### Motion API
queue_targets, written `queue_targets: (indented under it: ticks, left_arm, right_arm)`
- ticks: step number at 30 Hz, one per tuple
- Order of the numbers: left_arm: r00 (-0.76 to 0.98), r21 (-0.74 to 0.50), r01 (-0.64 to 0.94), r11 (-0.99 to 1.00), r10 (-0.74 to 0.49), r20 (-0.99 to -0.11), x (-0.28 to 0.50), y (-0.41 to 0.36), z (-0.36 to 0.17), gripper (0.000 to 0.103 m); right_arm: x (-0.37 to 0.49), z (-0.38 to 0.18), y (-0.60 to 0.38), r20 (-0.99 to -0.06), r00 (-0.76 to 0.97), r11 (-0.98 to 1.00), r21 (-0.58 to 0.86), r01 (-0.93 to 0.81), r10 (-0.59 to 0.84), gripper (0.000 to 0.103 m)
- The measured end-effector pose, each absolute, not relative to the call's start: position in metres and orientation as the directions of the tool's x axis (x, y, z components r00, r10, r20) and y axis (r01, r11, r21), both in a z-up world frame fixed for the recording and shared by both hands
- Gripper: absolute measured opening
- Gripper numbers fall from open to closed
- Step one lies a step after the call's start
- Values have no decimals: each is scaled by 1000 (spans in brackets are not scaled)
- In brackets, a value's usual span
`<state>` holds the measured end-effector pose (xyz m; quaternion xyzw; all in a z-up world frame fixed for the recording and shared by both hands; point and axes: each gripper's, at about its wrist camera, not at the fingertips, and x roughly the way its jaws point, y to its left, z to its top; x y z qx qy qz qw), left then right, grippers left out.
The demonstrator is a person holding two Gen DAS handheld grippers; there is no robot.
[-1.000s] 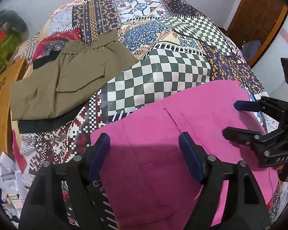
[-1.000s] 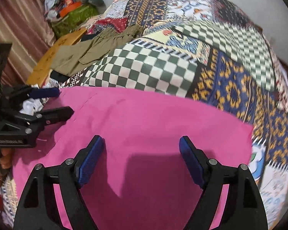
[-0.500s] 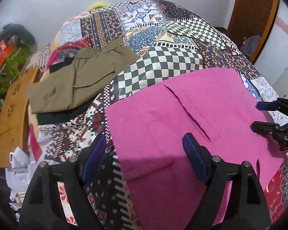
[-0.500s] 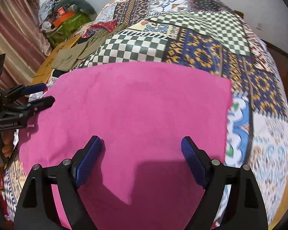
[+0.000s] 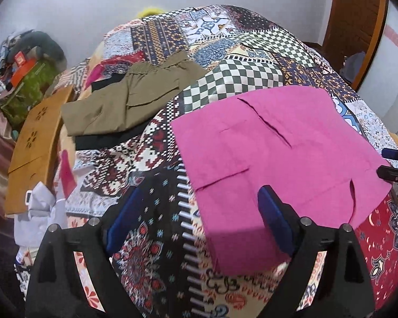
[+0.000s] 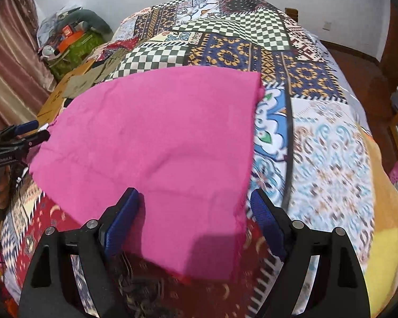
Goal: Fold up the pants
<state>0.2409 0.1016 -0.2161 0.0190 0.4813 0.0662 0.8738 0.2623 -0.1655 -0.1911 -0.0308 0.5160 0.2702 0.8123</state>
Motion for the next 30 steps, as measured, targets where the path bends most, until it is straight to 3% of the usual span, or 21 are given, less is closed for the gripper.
queue_targets:
  ticks: [8, 13, 20, 30]
  left_arm:
    - [514, 119, -157, 980, 184, -838, 221, 114, -211, 90]
    - [549, 121, -246, 962, 241, -801, 208, 126, -192, 90]
    - [584, -77, -285, 955, 109, -804, 198, 139, -176, 90]
    - [501, -345, -235, 909, -191, -844, 192, 124, -207, 87]
  right_arm:
    - [251, -179, -168, -865, 372, 872, 138, -469, 337, 83]
    - [244, -152, -151, -826, 414, 845, 130, -519, 382, 83]
    - [243, -134, -103, -773, 432, 798, 155, -582, 465, 83]
    - [237, -180, -52, -844, 301, 751, 166, -639, 443, 83]
